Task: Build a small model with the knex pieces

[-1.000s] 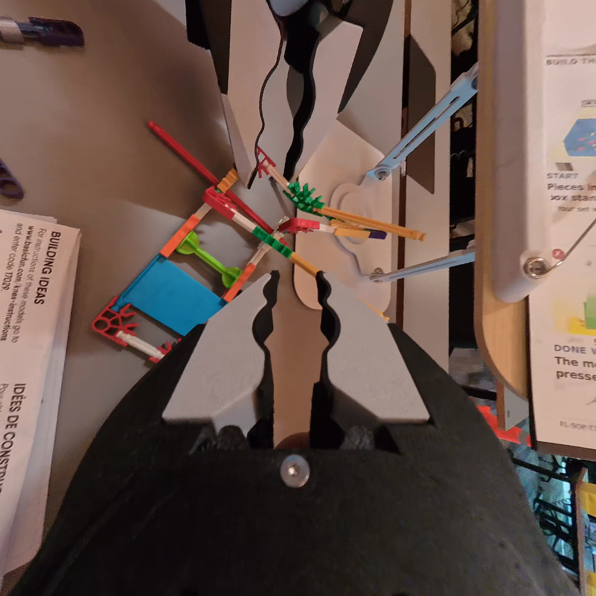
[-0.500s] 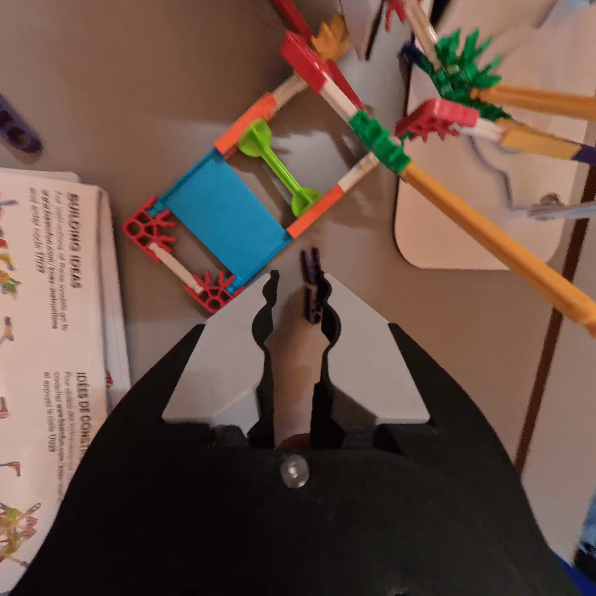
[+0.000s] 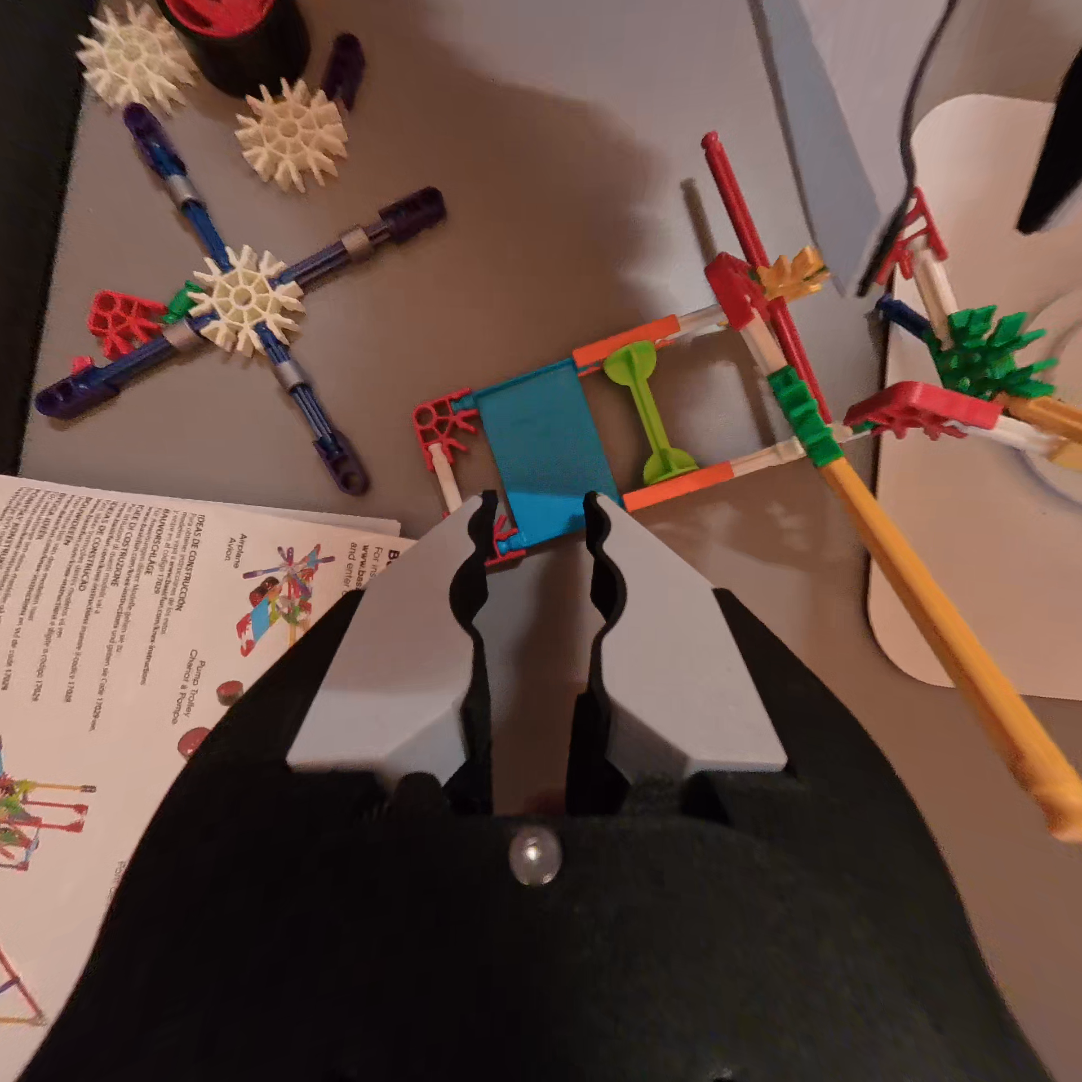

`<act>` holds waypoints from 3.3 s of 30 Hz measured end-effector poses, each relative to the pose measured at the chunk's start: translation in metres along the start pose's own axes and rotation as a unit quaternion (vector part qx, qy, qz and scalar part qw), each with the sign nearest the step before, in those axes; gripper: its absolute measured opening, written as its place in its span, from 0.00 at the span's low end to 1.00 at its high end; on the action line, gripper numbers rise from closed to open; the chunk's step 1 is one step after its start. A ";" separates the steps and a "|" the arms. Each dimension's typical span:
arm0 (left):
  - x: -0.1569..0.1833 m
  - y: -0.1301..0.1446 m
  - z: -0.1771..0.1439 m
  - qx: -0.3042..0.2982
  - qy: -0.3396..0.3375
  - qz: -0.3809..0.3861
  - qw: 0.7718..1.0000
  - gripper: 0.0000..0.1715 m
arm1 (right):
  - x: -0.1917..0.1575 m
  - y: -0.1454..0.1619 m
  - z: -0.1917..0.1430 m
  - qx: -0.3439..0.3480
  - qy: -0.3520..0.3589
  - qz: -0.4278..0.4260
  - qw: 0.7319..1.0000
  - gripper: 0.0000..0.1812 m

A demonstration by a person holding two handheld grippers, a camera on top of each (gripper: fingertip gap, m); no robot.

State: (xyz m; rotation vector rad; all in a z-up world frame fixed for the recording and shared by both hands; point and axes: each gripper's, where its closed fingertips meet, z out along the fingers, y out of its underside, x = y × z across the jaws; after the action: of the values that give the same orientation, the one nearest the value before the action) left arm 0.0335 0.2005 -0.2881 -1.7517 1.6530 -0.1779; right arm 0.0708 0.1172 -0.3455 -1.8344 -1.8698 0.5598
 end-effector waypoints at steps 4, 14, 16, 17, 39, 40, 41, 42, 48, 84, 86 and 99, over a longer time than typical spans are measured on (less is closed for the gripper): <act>0.022 -0.015 -0.014 0.017 0.042 0.007 0.999 0.17 | 0.015 0.004 -0.015 0.002 0.031 0.008 0.999 0.16; 0.033 0.012 0.016 -0.056 0.041 0.034 0.997 0.14 | 0.047 0.018 -0.037 -0.017 0.103 0.039 0.994 0.15; 0.033 0.014 0.018 -0.058 0.044 0.036 0.997 0.11 | 0.049 0.019 -0.038 -0.017 0.107 0.043 0.993 0.15; 0.034 0.015 0.018 -0.058 0.046 0.037 0.997 0.09 | 0.049 0.019 -0.038 -0.017 0.107 0.042 0.993 0.15; 0.020 0.031 -0.005 -0.065 0.053 0.038 0.996 0.10 | 0.052 0.023 -0.037 -0.026 0.112 0.046 0.992 0.15; 0.017 0.030 -0.009 -0.061 0.053 0.033 0.996 0.11 | 0.052 0.023 -0.037 -0.026 0.113 0.047 0.992 0.15; 0.015 0.031 -0.012 -0.062 0.049 0.031 0.996 0.12 | 0.053 0.023 -0.037 -0.026 0.114 0.047 0.992 0.15; 0.012 0.031 -0.015 -0.063 0.044 0.031 0.997 0.13 | 0.053 0.024 -0.038 -0.025 0.114 0.048 0.992 0.15; 0.003 0.035 -0.027 -0.069 0.030 0.023 0.997 0.14 | 0.053 0.024 -0.038 -0.026 0.114 0.049 0.992 0.15; 0.019 0.022 0.003 -0.063 -0.011 0.166 0.984 0.02 | 0.062 0.027 -0.031 -0.015 0.121 0.069 0.990 0.19; 0.021 0.021 0.003 -0.057 -0.009 0.172 0.983 0.02 | 0.061 0.026 -0.031 -0.010 0.117 0.072 0.991 0.20; 0.018 0.031 0.006 -0.045 0.013 0.156 0.987 0.03 | 0.048 -0.021 -0.048 0.093 0.102 0.046 0.989 0.14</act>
State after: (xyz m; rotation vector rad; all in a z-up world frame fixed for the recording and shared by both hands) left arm 0.0146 0.1880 -0.3165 -1.5341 1.9539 0.0190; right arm 0.0815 0.1627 -0.2930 -1.7890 -1.5524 0.5377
